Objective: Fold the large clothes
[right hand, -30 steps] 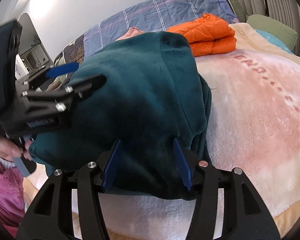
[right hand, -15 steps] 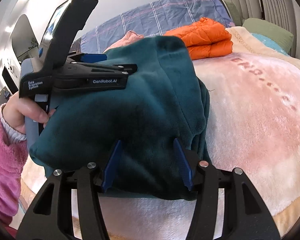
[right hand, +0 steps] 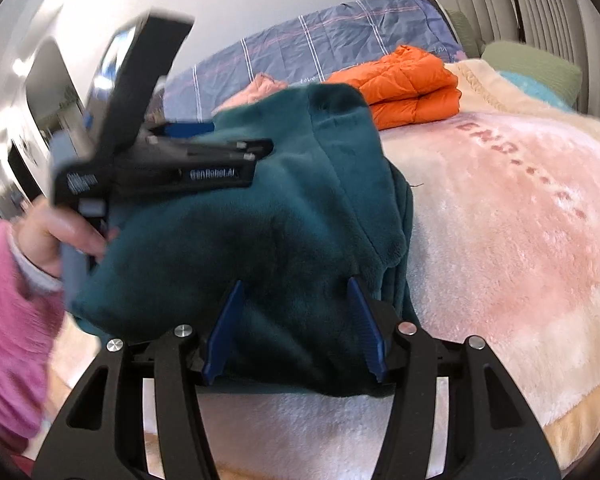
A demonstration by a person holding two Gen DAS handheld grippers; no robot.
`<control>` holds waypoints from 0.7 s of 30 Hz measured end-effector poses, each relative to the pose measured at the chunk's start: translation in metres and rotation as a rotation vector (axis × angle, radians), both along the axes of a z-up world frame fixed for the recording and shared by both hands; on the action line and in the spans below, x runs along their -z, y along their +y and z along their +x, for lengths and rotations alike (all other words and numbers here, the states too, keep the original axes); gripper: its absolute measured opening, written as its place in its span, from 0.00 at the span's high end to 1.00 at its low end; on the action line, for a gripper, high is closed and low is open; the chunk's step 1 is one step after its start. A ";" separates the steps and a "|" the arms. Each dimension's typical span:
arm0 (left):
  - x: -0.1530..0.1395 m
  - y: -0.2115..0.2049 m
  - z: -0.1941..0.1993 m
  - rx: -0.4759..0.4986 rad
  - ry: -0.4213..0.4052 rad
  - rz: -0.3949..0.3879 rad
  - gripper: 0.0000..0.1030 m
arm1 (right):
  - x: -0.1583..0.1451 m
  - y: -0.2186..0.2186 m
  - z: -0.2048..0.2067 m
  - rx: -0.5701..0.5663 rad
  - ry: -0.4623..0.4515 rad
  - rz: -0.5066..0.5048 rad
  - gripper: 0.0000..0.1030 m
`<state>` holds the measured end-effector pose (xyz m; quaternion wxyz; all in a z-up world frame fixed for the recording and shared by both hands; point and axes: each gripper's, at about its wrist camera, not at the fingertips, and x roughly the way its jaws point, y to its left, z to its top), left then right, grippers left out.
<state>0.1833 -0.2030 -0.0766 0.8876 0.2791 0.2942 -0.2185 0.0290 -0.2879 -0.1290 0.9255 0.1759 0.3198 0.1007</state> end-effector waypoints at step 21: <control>-0.001 0.002 0.000 0.001 -0.007 -0.017 0.20 | 0.045 -0.046 0.023 0.002 0.259 0.448 0.04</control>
